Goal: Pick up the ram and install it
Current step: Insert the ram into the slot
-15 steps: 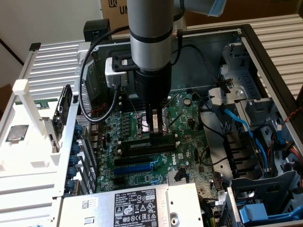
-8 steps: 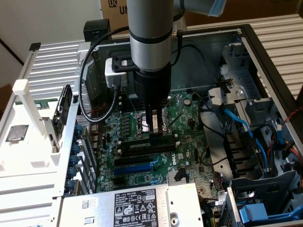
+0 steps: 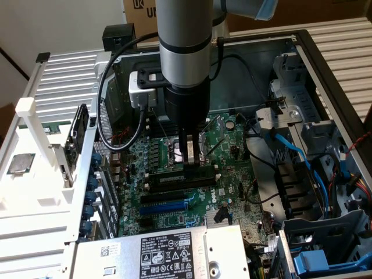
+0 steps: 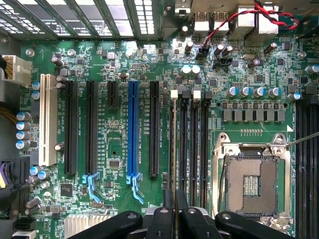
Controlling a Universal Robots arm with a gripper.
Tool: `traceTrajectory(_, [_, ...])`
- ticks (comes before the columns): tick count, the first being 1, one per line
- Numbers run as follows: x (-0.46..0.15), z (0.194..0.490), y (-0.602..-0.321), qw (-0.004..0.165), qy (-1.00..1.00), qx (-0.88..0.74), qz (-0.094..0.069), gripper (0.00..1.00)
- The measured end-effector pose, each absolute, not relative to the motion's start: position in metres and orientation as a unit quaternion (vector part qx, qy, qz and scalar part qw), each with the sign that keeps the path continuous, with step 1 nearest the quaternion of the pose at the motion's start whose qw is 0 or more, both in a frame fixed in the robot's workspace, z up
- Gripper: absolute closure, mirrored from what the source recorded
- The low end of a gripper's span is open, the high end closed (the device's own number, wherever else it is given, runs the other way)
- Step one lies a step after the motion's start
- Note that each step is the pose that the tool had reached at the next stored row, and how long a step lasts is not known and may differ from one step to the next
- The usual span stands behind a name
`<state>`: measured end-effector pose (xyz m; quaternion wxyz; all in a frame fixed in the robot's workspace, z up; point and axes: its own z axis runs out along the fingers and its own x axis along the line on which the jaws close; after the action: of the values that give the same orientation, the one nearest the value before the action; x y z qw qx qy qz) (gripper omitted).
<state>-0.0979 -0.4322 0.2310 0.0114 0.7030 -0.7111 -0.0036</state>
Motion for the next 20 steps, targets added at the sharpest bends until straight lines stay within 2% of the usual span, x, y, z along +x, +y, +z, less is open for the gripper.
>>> traceTrajectory(16, [-0.0979, 0.2268, -0.4322, 0.011, -0.711, 0.703, -0.003, 0.87])
traceTrajectory(18, [-0.0979, 0.2268, -0.4322, 0.011, -0.711, 0.703, -0.003, 0.86])
traceTrajectory(19, [-0.0979, 0.2268, -0.4322, 0.011, -0.711, 0.703, -0.003, 0.79])
traceTrajectory(20, [-0.0979, 0.2268, -0.4322, 0.011, -0.711, 0.703, -0.003, 0.79])
